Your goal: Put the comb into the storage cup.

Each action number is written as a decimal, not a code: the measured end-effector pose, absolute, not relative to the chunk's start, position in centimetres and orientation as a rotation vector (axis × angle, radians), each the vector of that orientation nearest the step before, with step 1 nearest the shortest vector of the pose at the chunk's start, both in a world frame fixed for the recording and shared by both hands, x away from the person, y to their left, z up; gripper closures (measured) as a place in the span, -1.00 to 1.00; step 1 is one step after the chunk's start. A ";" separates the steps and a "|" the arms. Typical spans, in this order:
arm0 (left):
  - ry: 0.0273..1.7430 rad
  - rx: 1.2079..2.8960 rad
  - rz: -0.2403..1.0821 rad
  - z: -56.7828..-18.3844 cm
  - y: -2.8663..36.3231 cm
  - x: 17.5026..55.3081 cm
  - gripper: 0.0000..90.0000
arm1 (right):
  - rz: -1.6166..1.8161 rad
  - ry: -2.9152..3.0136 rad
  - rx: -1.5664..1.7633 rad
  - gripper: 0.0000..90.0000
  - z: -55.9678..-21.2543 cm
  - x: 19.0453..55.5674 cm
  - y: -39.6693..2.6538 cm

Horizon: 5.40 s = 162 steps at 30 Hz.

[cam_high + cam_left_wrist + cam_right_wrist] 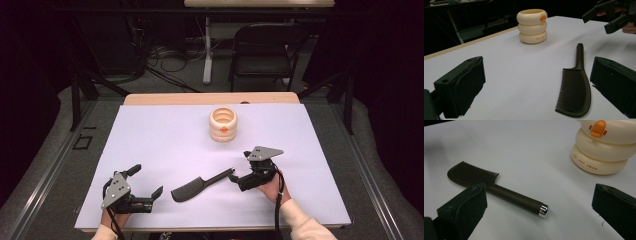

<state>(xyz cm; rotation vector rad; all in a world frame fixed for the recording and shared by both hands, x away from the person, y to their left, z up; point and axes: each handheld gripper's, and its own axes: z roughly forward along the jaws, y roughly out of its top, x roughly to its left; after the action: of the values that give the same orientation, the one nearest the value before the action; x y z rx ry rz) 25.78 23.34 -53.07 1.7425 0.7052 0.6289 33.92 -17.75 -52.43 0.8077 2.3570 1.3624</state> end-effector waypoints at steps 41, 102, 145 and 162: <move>0.710 1.750 0.626 -53.1 23.4 25.8 -1.00 | 0.994 2.503 0.813 1.00 -54.2 36.5 -14.8; 0.711 1.754 0.622 -53.0 23.5 25.8 -1.00 | 0.816 2.708 0.782 1.00 -53.7 34.3 -14.1; 0.711 1.755 0.621 -53.1 23.5 25.8 -1.00 | 0.811 2.679 0.778 -0.07 -51.3 34.0 -15.3; 0.711 1.757 0.624 -53.1 23.4 25.8 -1.00 | 0.807 2.704 0.749 -0.79 -50.4 33.6 -14.4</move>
<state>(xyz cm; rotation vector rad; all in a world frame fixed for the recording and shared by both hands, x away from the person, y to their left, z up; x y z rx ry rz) 25.78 23.42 -53.07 1.7569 0.7110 0.6236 33.61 -14.39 -50.38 0.7489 2.7038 0.8069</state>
